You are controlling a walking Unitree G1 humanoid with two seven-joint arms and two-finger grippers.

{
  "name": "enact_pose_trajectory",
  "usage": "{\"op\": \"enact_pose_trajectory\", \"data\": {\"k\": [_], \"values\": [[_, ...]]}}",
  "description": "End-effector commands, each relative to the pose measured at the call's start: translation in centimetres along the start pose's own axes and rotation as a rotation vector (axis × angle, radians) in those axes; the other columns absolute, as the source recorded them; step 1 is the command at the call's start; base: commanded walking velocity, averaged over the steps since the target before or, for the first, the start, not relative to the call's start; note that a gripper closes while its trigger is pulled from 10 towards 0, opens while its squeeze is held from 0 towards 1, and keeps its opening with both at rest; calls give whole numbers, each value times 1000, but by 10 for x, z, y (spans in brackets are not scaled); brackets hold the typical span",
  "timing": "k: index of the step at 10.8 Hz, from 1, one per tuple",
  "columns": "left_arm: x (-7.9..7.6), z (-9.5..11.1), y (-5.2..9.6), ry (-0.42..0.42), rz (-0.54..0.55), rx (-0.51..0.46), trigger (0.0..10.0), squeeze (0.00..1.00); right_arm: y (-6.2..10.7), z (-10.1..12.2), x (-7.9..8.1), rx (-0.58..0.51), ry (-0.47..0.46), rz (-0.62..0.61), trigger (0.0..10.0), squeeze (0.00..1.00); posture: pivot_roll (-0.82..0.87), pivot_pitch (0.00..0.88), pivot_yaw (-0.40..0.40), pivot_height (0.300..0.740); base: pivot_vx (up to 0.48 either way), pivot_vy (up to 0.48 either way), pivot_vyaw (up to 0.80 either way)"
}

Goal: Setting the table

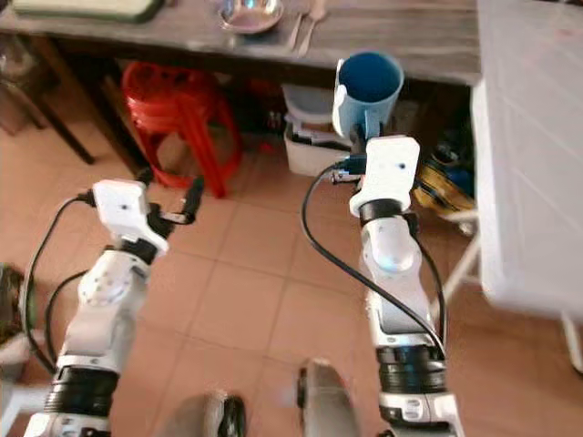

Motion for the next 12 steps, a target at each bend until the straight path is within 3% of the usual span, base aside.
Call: {"op": "enact_pose_trajectory", "data": {"k": [1, 5, 7, 12], "values": [[-2, 1, 1, -28, -11, -3, 10000, 0, -1, 10, 3, -39, -5, 7, 10000, 0, -68, 175, 50, 740, 480, 0, 0], [-7, 4, 3, -13, -30, -19, 10000, 0, -3, 10, 5, -41, 21, 9, 10000, 0, -64, 177, 50, 740, 420, -71, 0], [-7, 5, 4, -10, -26, -20, 10000, 0, -4, 12, 6, -49, 25, 12, 10000, 0, -62, 183, 48, 740, 382, -287, -800], [-7, 4, 8, -1, -30, -21, 10000, 0, -5, 18, 13, -73, 50, 41, 10000, 0, -62, 184, 40, 740, 343, 0, 0]]}}
Point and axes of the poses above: a point about 5 cm out from each wrist's last joint towards the gripper, its own y axis pointing back from the gripper into the wrist, its own z axis along the axis of the wrist's last joint, x = y × z, the point moved 6 cm from there along -y, pointing out of the wrist towards the gripper, and after that the axes turned 6 degrees about -y, right-handed, at the moved point
